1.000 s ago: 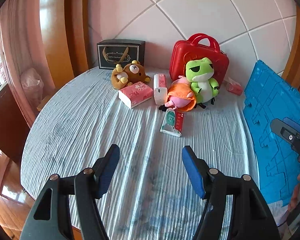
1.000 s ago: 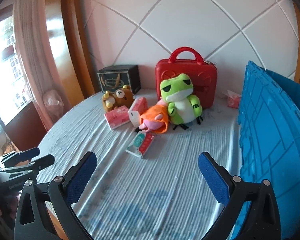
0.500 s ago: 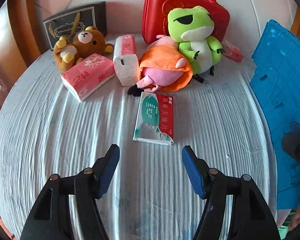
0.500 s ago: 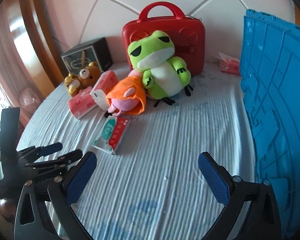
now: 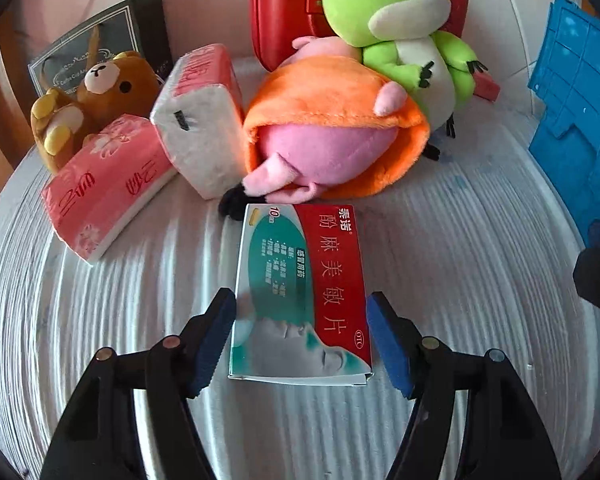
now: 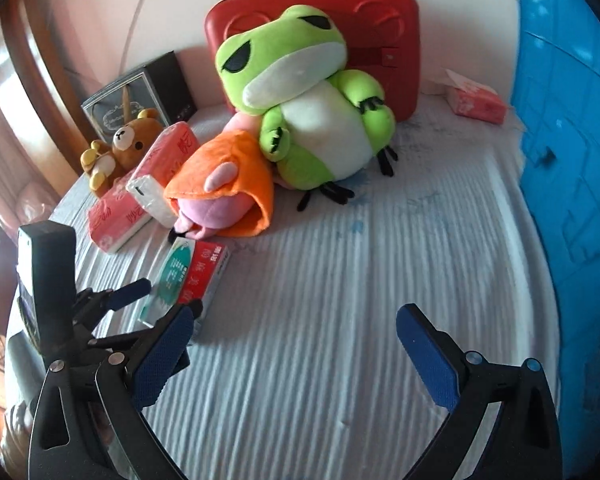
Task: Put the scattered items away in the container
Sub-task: 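Grasp the red-and-white medicine box with the left tool while the right tool grasps the pink pig, then lift the medicine box with the left tool while the right tool lifts the pink pig, then carry the medicine box and pink pig over the crate and open both tools, then move both tools back from the crate toward the tissue packs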
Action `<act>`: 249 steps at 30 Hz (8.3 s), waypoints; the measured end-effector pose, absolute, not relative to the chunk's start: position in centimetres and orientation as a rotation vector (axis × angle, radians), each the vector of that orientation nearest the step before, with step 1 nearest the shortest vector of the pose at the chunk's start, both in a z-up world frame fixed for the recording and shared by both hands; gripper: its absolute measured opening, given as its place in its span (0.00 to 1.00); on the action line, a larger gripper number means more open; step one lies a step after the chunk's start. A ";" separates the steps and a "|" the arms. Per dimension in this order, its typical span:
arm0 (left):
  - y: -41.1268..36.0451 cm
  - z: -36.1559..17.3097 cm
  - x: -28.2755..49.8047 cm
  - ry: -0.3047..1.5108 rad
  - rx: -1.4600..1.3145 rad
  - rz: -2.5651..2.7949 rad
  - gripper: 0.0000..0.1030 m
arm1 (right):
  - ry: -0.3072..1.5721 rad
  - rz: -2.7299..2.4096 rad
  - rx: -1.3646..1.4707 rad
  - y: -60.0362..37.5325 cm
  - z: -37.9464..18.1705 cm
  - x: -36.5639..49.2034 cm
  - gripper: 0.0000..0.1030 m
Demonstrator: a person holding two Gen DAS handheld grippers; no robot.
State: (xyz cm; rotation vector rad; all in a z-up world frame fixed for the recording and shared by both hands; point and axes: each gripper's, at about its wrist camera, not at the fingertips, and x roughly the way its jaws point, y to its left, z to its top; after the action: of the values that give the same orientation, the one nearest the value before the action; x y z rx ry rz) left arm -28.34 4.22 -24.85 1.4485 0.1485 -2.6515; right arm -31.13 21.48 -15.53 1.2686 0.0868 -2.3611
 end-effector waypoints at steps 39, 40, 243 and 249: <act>-0.8 -22.0 -22.0 0.301 1.385 -2.573 0.70 | 0.107 -2.073 1.362 14.5 -20.8 -32.5 0.73; -0.3 -21.9 -21.2 0.304 1.395 -2.573 0.70 | 0.110 -2.055 1.392 15.3 -21.0 -30.8 0.73; 5.6 -1.7 4.3 0.331 1.038 -2.476 0.71 | 0.310 -2.389 0.784 29.0 2.0 -6.5 1.00; 1.6 -3.3 2.3 0.376 1.066 -2.414 0.71 | 0.325 -2.357 0.869 25.9 0.0 -10.4 1.00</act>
State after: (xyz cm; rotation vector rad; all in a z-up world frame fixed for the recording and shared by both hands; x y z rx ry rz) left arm 2.30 1.57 -3.35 1.0659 0.3760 -2.4140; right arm -10.44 25.95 0.04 0.8694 0.3252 -2.3567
